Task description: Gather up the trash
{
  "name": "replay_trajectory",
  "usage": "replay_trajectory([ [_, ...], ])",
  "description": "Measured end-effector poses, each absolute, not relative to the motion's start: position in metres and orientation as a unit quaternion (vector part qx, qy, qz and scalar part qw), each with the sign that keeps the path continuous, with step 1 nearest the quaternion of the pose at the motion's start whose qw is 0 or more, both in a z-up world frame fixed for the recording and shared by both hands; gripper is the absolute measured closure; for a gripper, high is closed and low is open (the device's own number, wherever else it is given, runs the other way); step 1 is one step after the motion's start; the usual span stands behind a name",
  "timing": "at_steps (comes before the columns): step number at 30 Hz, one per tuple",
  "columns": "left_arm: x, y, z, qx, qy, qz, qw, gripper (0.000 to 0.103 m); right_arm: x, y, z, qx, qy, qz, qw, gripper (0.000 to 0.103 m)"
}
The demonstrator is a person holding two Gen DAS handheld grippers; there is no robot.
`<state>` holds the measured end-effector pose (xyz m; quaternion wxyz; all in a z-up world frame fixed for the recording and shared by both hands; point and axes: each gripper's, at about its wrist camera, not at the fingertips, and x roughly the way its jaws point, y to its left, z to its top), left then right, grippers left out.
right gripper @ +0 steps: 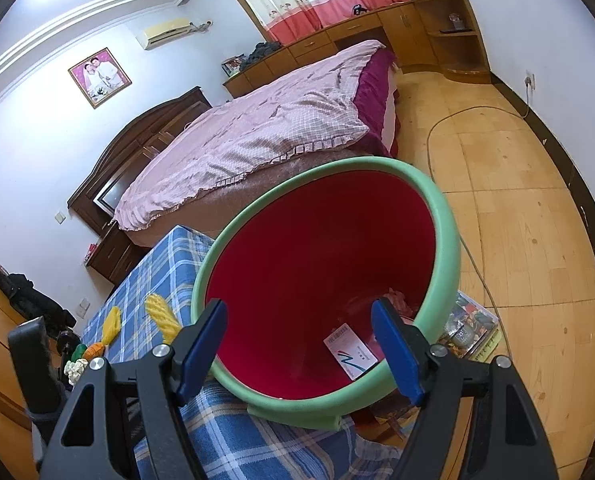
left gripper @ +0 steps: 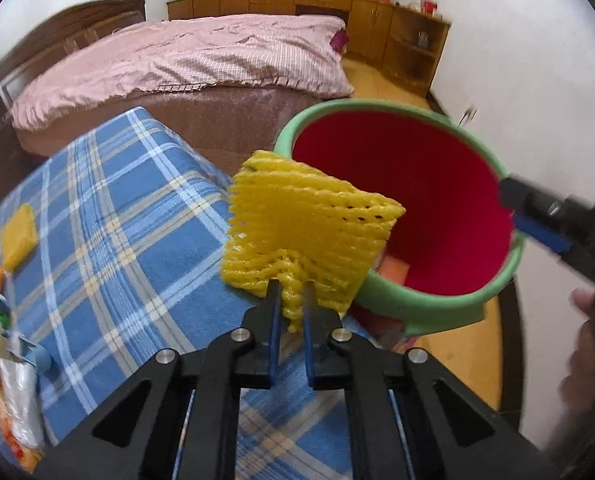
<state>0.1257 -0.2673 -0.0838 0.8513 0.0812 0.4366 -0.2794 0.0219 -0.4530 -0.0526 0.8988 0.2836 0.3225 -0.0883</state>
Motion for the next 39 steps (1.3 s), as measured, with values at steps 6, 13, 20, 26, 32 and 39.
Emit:
replay_trajectory([
  [6, 0.119, -0.283, -0.054, 0.071, 0.392, -0.321, 0.859, 0.095, 0.019, -0.459, -0.051, 0.290, 0.319, -0.092, 0.898, 0.026],
  [13, 0.123, -0.318, -0.048, 0.100, 0.379, -0.355, 0.849, 0.078, 0.012, -0.468, -0.046, 0.289, 0.313, -0.104, 0.899, 0.026],
  [20, 0.126, -0.316, -0.049, 0.083, 0.396, -0.359, 0.841, 0.071, 0.002, -0.476, -0.043, 0.297, 0.306, -0.121, 0.897, 0.026],
  [26, 0.122, -0.298, -0.040, 0.063, 0.404, -0.352, 0.842, 0.071, -0.003, -0.472, -0.035, 0.291, 0.298, -0.119, 0.901, 0.026],
  [32, 0.115, -0.266, -0.029, 0.039, 0.413, -0.332, 0.847, 0.071, -0.011, -0.455, -0.026, 0.278, 0.296, -0.119, 0.906, 0.026],
  [39, 0.102, -0.218, -0.010, 0.029, 0.396, -0.285, 0.872, 0.071, -0.013, -0.420, -0.013, 0.264, 0.299, -0.088, 0.913, 0.026],
])
